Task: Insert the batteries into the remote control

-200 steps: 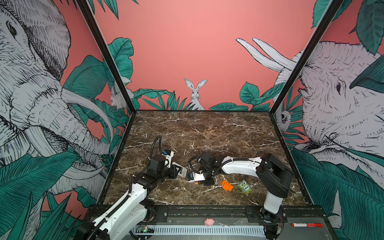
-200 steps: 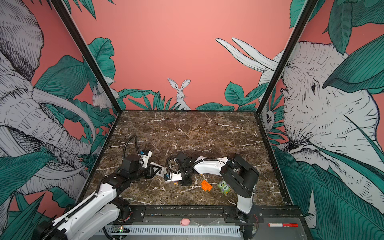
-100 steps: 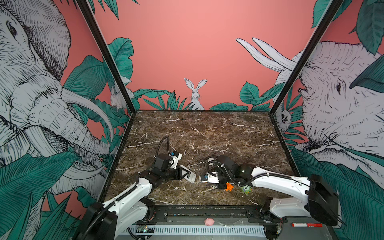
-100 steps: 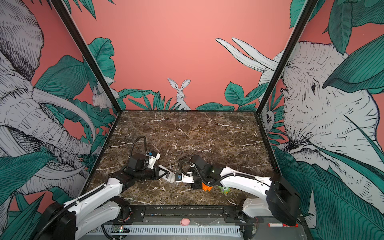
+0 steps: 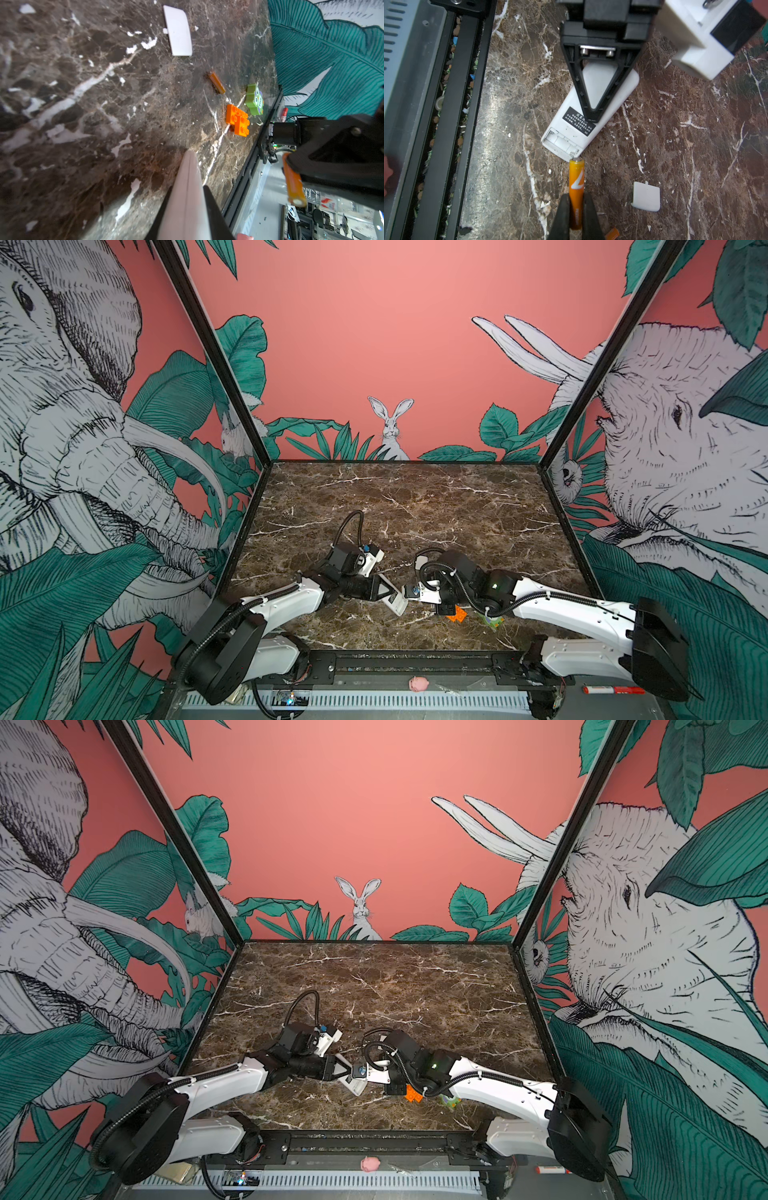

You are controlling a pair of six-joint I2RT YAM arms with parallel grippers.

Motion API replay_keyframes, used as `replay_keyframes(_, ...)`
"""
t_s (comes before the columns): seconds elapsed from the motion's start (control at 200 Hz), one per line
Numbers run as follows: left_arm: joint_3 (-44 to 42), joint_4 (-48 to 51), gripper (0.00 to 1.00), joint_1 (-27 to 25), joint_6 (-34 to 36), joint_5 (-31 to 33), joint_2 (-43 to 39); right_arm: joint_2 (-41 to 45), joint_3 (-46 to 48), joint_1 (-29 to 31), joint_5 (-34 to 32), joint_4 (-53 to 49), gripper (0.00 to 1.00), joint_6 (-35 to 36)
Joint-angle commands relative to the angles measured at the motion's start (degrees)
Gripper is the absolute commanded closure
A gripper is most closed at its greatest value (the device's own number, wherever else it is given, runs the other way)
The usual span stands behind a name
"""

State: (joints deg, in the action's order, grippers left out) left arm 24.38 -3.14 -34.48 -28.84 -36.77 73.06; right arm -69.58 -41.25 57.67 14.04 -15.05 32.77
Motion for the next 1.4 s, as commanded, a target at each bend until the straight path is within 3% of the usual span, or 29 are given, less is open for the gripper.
replay_keyframes(0.0,0.27,2.96,0.64,-0.2,2.26,4.94,1.12,0.32,0.56,0.26,0.16,1.73,1.0,0.18)
replay_keyframes(0.275,0.69,3.94,0.39,-0.2,3.38,7.8,1.62,-0.79,0.23,0.26,0.19,1.91,1.0,-0.43)
replay_keyframes(0.545,3.63,9.15,0.23,-0.2,3.0,12.64,0.71,-2.03,-1.73,0.34,-0.83,-0.85,1.0,-1.3)
replay_keyframes(0.77,10.06,22.07,0.21,-0.2,4.06,18.13,-3.3,-2.19,-6.43,0.28,-0.79,-8.1,1.0,-1.52)
replay_keyframes(1.005,8.28,29.15,0.24,-0.23,-0.6,17.16,-12.97,-4.09,-11.07,-0.09,-2.7,-14.77,1.0,2.14)
replay_keyframes(1.2,2.34,28.64,0.24,-0.91,-7.05,13.42,-20.12,-8.86,-14.65,-0.77,-2.42,-18.9,1.0,5.78)
replay_keyframes(1.395,-2.73,23.38,0.24,-1.07,-10.98,8.81,-20.8,-13.12,-18.21,-1.08,-2.71,-21.54,1.0,11.46)
